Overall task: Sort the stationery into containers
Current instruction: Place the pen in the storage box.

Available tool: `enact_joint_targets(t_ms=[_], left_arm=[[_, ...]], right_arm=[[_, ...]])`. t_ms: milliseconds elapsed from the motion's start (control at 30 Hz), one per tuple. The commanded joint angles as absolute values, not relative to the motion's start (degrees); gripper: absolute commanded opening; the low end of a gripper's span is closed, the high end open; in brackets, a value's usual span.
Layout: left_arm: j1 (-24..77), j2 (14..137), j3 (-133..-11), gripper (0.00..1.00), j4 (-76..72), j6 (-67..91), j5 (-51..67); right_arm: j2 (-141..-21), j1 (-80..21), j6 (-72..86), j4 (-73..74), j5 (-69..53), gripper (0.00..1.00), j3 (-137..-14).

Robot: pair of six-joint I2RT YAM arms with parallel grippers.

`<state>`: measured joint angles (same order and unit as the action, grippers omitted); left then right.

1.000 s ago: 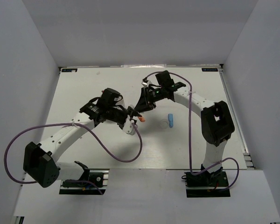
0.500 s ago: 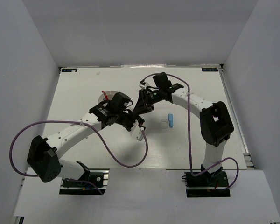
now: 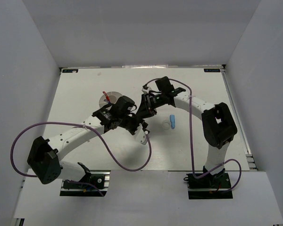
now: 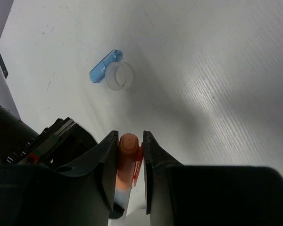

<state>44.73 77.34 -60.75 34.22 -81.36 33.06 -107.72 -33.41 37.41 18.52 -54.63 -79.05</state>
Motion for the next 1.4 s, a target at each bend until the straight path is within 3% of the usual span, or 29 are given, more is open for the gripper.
enact_joint_targets(t_ms=[0, 33, 233, 367, 567, 833, 933, 1200, 1367], left_arm=[[44.4, 73.7, -59.9, 0.0, 30.7, -77.5, 33.3], [44.4, 73.1, -59.8, 0.0, 29.0, -74.5, 33.6], [44.4, 69.4, -59.3, 0.0, 23.1, -60.3, 34.5], [43.2, 67.9, -59.8, 0.0, 17.9, -47.3, 34.9], [40.4, 67.9, -62.5, 0.0, 4.9, -22.3, 25.1], [31.0, 71.3, -70.5, 0.0, -2.4, 7.5, -6.8], [24.2, 72.3, -72.6, 0.0, -1.5, 13.8, -10.9], [4.1, 73.5, -69.2, 0.0, -4.2, 24.6, -9.8], [-1.6, 70.4, -54.2, 0.0, -18.9, 27.9, -1.4]], right_arm=[[-104.2, -32.7, 37.2, 17.1, -57.0, 0.39, -78.4], [-104.2, -32.4, 37.2, 16.9, -57.4, 0.49, -78.4], [-104.5, -29.6, 38.0, 16.2, -58.2, 0.63, -78.9], [-105.7, -25.8, 36.2, 18.2, -56.3, 0.63, -81.7], [-106.9, -19.6, 26.3, 26.7, -45.4, 0.63, -88.0], [-105.0, -15.4, 17.2, 32.3, -38.9, 0.58, -91.5], [-104.9, -14.2, 15.2, 33.0, -37.4, 0.58, -92.5], [-104.4, -12.7, 14.5, 32.9, -36.9, 0.58, -91.8], [-104.1, -12.2, 14.2, 32.7, -37.0, 0.58, -91.4]])
